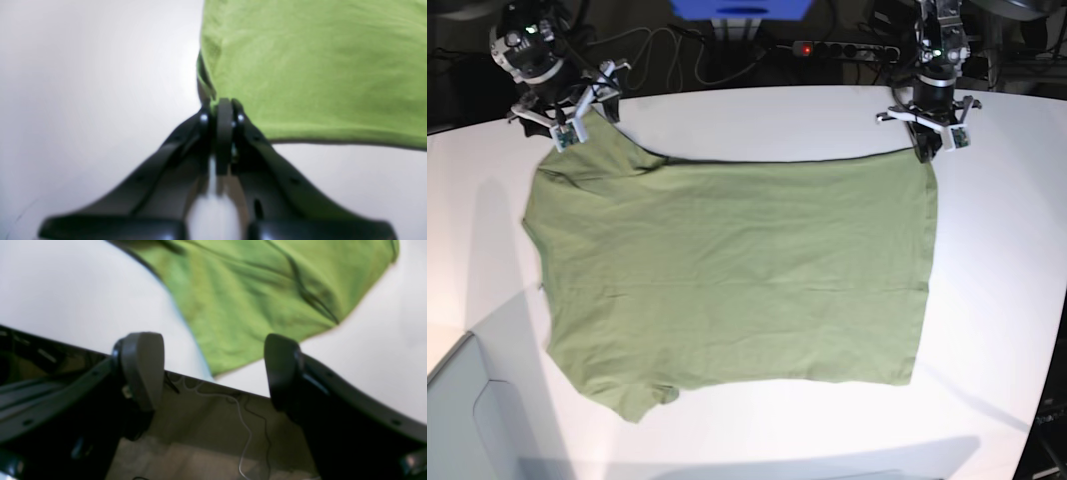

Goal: Fold the T-shirt properly
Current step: 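Lift the hem with both grippers and pull it toward the robot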

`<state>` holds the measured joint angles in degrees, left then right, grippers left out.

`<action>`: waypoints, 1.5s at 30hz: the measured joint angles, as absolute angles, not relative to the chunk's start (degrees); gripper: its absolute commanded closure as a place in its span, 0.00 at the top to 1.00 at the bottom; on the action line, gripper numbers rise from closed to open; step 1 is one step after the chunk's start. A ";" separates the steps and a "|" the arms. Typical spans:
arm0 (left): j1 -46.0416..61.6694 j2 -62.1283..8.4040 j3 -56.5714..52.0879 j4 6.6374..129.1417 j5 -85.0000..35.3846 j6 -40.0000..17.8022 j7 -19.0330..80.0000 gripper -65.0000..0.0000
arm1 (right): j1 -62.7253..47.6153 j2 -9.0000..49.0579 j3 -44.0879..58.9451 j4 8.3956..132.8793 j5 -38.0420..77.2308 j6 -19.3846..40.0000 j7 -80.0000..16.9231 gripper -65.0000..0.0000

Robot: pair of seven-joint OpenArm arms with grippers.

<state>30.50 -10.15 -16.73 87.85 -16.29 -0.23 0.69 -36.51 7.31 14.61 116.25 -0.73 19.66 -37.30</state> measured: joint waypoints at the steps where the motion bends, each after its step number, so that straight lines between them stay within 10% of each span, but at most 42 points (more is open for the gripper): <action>1: 30.61 -10.15 -16.73 87.85 -16.29 -0.23 0.69 0.00 | -36.25 7.27 14.55 115.33 -0.34 19.68 -36.97 0.69; 16: 30.98 -10.15 -16.73 87.85 -16.32 -0.23 0.27 0.00 | -33.06 7.44 14.61 100.84 0.12 19.51 -27.14 0.64; 25: 30.98 -10.15 -16.73 87.85 -16.32 -0.23 0.38 0.00 | -32.80 9.34 14.70 100.49 0.30 19.46 -27.38 0.00; 45: 39.51 -10.17 -17.17 94.06 -15.86 -0.05 1.52 0.00 | -39.07 9.32 22.37 114.98 -0.36 19.70 -31.77 0.00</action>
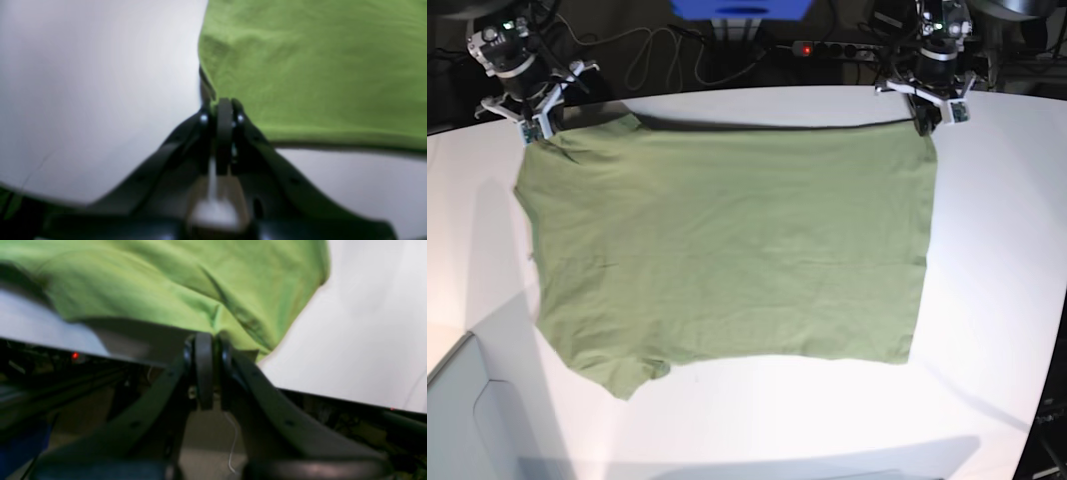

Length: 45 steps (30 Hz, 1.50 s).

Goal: Fold the T-shirt properly
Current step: 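Lift the hem with both grippers and pull it toward the robot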

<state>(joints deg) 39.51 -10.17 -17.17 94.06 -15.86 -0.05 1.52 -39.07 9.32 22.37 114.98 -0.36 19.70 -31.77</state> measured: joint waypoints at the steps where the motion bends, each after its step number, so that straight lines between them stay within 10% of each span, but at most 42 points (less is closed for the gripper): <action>1: 40.53 -10.17 -17.15 94.72 -15.81 0.03 1.61 0.00 | -38.94 9.37 22.37 114.98 -0.36 19.68 -31.73 0.00; 16: 44.60 -10.22 -22.13 103.63 -15.68 -0.21 1.98 0.00 | -32.93 9.34 21.93 114.85 -0.34 19.68 -31.75 0.00; 45: 19.00 -10.35 -21.87 86.43 -15.70 -0.25 2.15 0.00 | -12.78 9.23 15.81 102.83 -0.36 20.29 -37.41 0.00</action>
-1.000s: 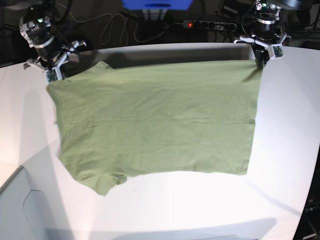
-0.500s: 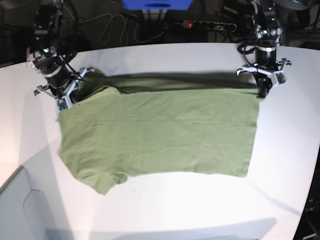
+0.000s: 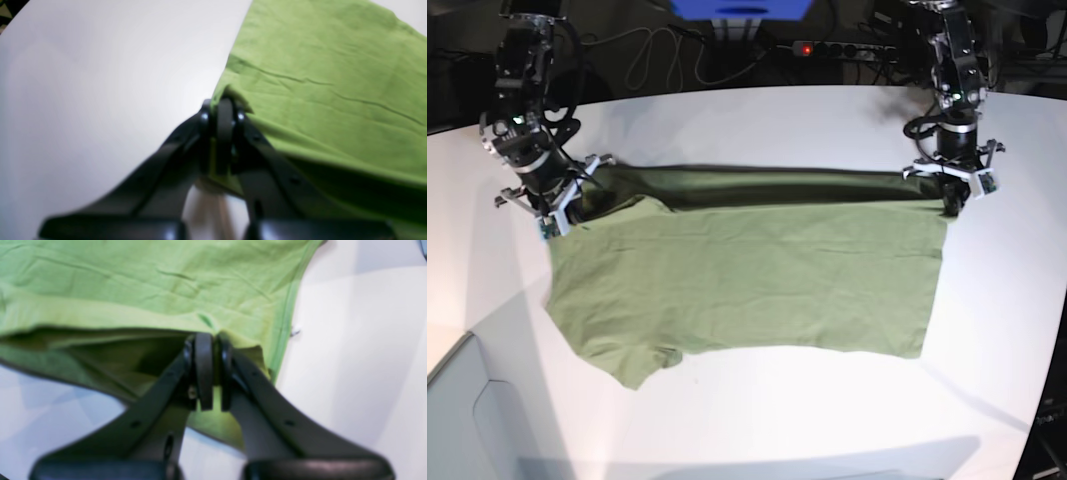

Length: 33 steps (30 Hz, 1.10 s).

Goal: Fold the T-shirt properly
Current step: 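Lift the hem with both grippers and pull it toward the robot, then drag the held hem further toward the robot, stretching the shirt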

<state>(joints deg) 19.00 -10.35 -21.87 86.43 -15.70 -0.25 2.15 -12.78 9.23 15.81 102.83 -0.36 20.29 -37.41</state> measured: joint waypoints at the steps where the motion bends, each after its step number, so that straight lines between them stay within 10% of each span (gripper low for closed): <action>1: 18.65 -10.33 -21.87 86.08 -15.70 -0.21 2.22 0.00 | -12.53 9.23 15.64 102.85 -0.38 20.29 -37.26 0.00; 33: 13.10 -9.85 -21.93 83.42 -15.70 -0.08 2.02 0.00 | -8.80 6.72 12.75 102.63 -0.84 20.29 -37.12 0.00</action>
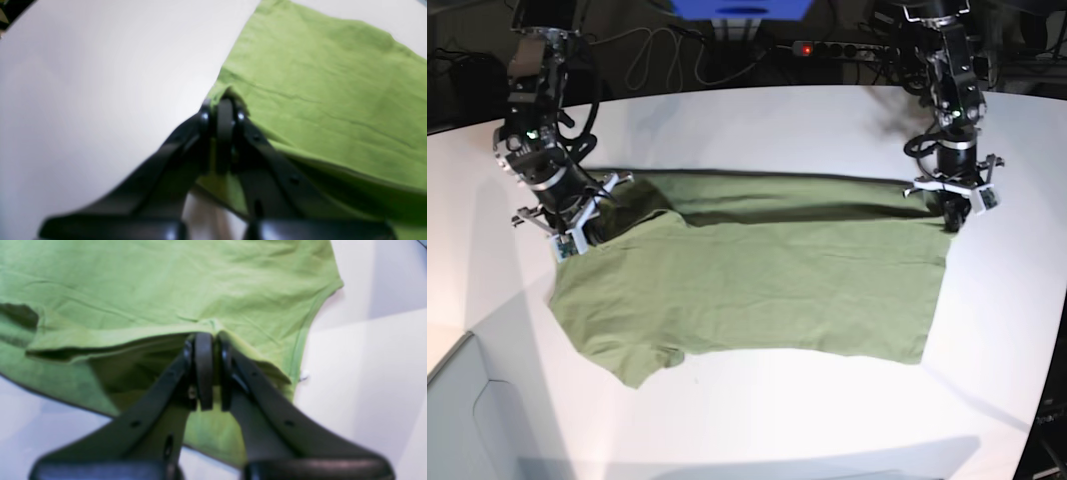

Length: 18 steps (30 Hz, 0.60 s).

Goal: Fold the T-shirt properly
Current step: 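Drag the held hem further toward the robot, stretching the shirt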

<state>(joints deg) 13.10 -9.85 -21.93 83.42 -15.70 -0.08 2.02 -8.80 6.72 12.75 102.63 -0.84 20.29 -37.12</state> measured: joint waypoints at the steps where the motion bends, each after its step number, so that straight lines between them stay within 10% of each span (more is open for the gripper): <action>1: 12.99 -9.85 -21.93 83.00 -15.70 -0.05 2.07 0.00 | -8.78 6.66 12.43 102.63 -0.91 20.27 -37.12 0.00; 18: 11.51 -10.07 -21.93 82.59 -15.70 -0.03 2.20 0.00 | -8.21 6.76 11.53 99.79 -0.84 20.29 -37.15 0.00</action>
<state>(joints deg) 11.51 -10.07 -21.93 82.59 -15.70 -0.03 2.20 -8.21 6.76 11.53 99.79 -0.84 20.29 -37.15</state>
